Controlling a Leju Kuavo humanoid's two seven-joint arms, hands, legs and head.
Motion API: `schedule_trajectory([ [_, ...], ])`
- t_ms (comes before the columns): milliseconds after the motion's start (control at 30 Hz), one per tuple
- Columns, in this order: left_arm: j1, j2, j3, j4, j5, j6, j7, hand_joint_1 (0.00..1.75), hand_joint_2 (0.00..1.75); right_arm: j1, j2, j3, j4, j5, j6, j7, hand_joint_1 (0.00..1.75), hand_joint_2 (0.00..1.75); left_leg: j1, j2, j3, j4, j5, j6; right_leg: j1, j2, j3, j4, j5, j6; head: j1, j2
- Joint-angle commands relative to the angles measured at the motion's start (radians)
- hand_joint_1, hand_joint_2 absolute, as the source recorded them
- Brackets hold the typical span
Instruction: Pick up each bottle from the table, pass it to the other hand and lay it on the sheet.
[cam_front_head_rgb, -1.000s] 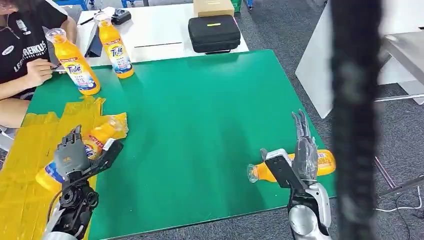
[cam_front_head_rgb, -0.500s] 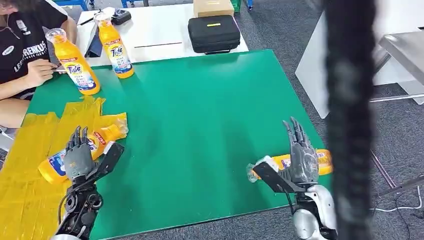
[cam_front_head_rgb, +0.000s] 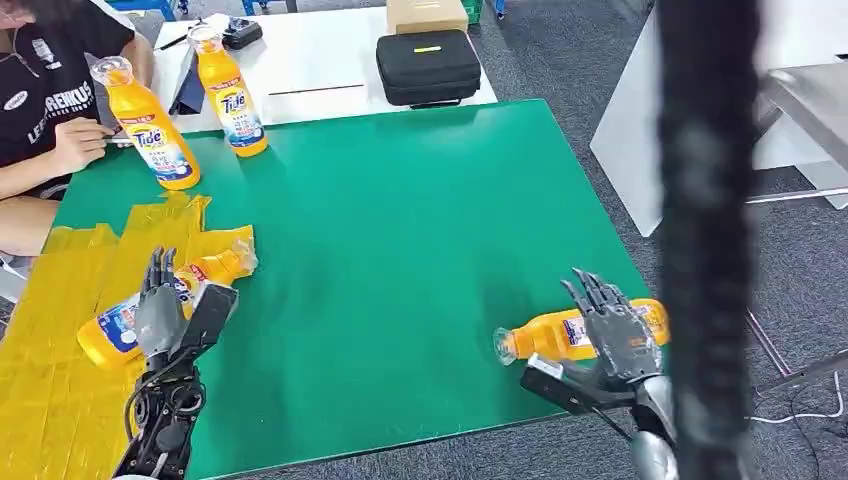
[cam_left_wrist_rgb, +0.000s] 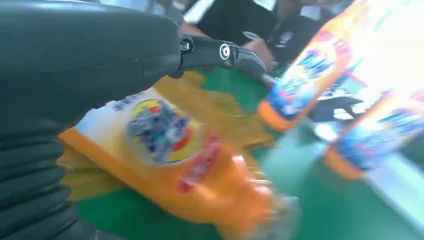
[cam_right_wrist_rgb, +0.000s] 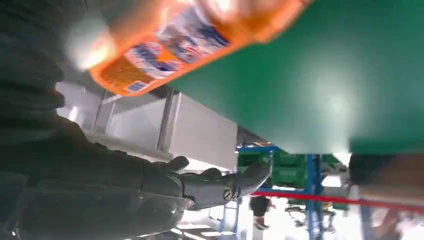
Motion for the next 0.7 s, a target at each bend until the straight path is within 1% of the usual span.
schedule_trajectory([
  [33, 0.052, -0.023, -0.087, -0.199, 0.067, -0.036, -0.018, 0.00, 1.75, 0.007, -0.107, -0.047, 0.017, 0.004, 0.027, -0.047, 0.00, 1.75, 0.000, 0.000, 0.002, 0.000, -0.002, -0.001, 0.000, -0.001, 0.002, 0.000, -0.001, 0.000, 0.000, 0.000],
  [67, 0.052, -0.020, -0.087, -0.196, 0.068, -0.038, -0.017, 0.00, 1.75, 0.006, -0.105, -0.043, 0.015, 0.005, 0.028, -0.048, 0.00, 1.75, 0.000, 0.000, 0.004, 0.000, -0.003, -0.002, 0.000, -0.001, 0.003, 0.000, -0.002, 0.000, 0.000, 0.000],
  [100, 0.057, -0.021, -0.098, -0.218, 0.124, -0.053, -0.057, 0.00, 1.75, 0.008, -0.119, -0.042, 0.017, 0.003, 0.037, -0.054, 0.00, 1.75, 0.000, 0.001, 0.007, 0.001, -0.005, -0.003, 0.001, -0.001, 0.007, 0.001, -0.004, 0.000, 0.000, 0.000],
  [133, 0.061, -0.024, -0.105, -0.236, 0.152, -0.063, -0.080, 0.00, 1.75, 0.007, -0.128, -0.045, 0.022, -0.008, 0.048, -0.061, 0.00, 1.75, 0.000, 0.001, 0.003, 0.000, -0.003, -0.001, 0.001, -0.001, 0.003, 0.000, -0.002, 0.000, 0.000, 0.000],
  [167, 0.075, -0.029, -0.132, -0.304, 0.207, -0.096, -0.112, 0.00, 1.75, -0.003, -0.163, -0.060, 0.045, -0.046, 0.074, -0.080, 0.00, 1.75, 0.001, 0.001, 0.006, 0.001, -0.004, -0.003, 0.001, -0.001, 0.006, 0.001, -0.004, 0.000, -0.001, 0.000],
  [200, 0.084, -0.032, -0.149, -0.349, 0.244, -0.119, -0.120, 0.00, 1.75, -0.009, -0.177, -0.076, 0.063, -0.064, 0.082, -0.091, 0.00, 1.75, 0.000, 0.001, 0.005, 0.001, -0.004, -0.002, 0.001, -0.002, 0.005, 0.001, -0.004, 0.000, 0.000, 0.000],
  [267, 0.107, -0.030, -0.184, -0.440, 0.313, -0.155, -0.138, 0.00, 1.75, -0.016, -0.184, -0.105, 0.092, -0.073, 0.090, -0.114, 0.00, 1.75, 0.001, 0.001, 0.002, 0.001, -0.003, -0.001, 0.001, -0.001, 0.002, 0.001, -0.002, 0.000, -0.001, 0.000],
  [300, 0.119, -0.027, -0.201, -0.482, 0.343, -0.171, -0.144, 0.00, 1.75, -0.017, -0.185, -0.116, 0.105, -0.069, 0.092, -0.121, 0.00, 1.75, 0.001, 0.000, 0.005, 0.003, -0.005, -0.002, 0.001, -0.002, 0.006, 0.002, -0.005, 0.001, -0.001, 0.000],
  [333, 0.126, -0.024, -0.213, -0.507, 0.367, -0.185, -0.148, 0.00, 1.75, -0.019, -0.186, -0.121, 0.115, -0.067, 0.094, -0.123, 0.00, 1.75, 0.001, 0.001, 0.004, 0.002, -0.004, -0.001, 0.002, -0.002, 0.004, 0.000, -0.003, 0.001, 0.000, 0.000],
  [367, 0.135, -0.017, -0.228, -0.533, 0.388, -0.199, -0.154, 0.00, 1.75, -0.025, -0.192, -0.124, 0.131, -0.049, 0.092, -0.122, 0.00, 1.75, 0.001, 0.001, 0.006, 0.002, -0.005, -0.002, 0.002, -0.002, 0.007, 0.001, -0.005, 0.001, 0.000, 0.000],
  [433, 0.150, -0.010, -0.244, -0.562, 0.408, -0.199, -0.171, 0.00, 1.75, -0.049, -0.194, -0.124, 0.171, 0.025, 0.062, -0.082, 0.00, 1.75, 0.001, 0.001, 0.008, 0.002, -0.006, -0.002, 0.002, -0.001, 0.009, 0.000, -0.005, 0.001, 0.000, 0.000],
  [467, 0.155, -0.008, -0.250, -0.572, 0.419, -0.205, -0.179, 0.00, 1.75, -0.060, -0.195, -0.121, 0.192, 0.024, 0.064, -0.083, 0.00, 1.75, 0.001, 0.002, 0.004, 0.000, -0.003, -0.001, 0.001, 0.000, 0.005, -0.001, -0.002, 0.000, 0.000, 0.000],
  [500, 0.158, -0.005, -0.257, -0.579, 0.435, -0.214, -0.188, 0.00, 1.75, -0.072, -0.198, -0.117, 0.218, 0.026, 0.067, -0.083, 0.00, 1.75, 0.001, 0.003, 0.012, 0.002, -0.008, -0.004, 0.002, 0.000, 0.012, 0.001, -0.007, 0.001, 0.000, 0.000],
  [533, 0.159, -0.005, -0.258, -0.580, 0.434, -0.213, -0.188, 0.00, 1.75, -0.076, -0.199, -0.115, 0.229, 0.028, 0.067, -0.085, 0.00, 1.75, 0.001, 0.003, 0.006, 0.000, -0.004, -0.002, 0.001, 0.001, 0.006, -0.001, -0.002, 0.000, 0.000, 0.000],
  [567, 0.159, -0.005, -0.258, -0.580, 0.434, -0.213, -0.188, 0.00, 1.75, -0.076, -0.199, -0.115, 0.229, 0.028, 0.067, -0.085, 0.00, 1.75, 0.001, 0.004, 0.009, 0.001, -0.006, -0.002, 0.002, 0.001, 0.009, -0.001, -0.004, 0.000, 0.000, 0.000],
  [600, 0.160, -0.004, -0.260, -0.579, 0.438, -0.213, -0.191, 0.00, 1.75, -0.079, -0.202, -0.108, 0.238, 0.037, 0.065, -0.084, 0.00, 1.75, 0.001, 0.002, 0.004, 0.000, -0.003, 0.000, 0.001, 0.001, 0.004, -0.001, -0.001, 0.000, 0.000, 0.000],
  [633, 0.161, 0.000, -0.266, -0.582, 0.455, -0.227, -0.197, 0.00, 1.75, -0.086, -0.206, -0.099, 0.256, 0.046, 0.066, -0.080, 0.00, 1.75, 0.001, 0.003, 0.007, 0.000, -0.005, -0.002, 0.001, 0.000, 0.008, -0.001, -0.003, 0.000, 0.000, 0.000],
  [700, 0.163, 0.002, -0.279, -0.591, 0.465, -0.239, -0.203, 0.00, 1.75, -0.114, -0.218, -0.082, 0.307, 0.049, 0.069, -0.076, 0.00, 1.75, 0.001, 0.002, 0.006, -0.001, -0.004, -0.001, 0.001, 0.000, 0.006, -0.002, -0.002, 0.000, 0.000, 0.000],
])
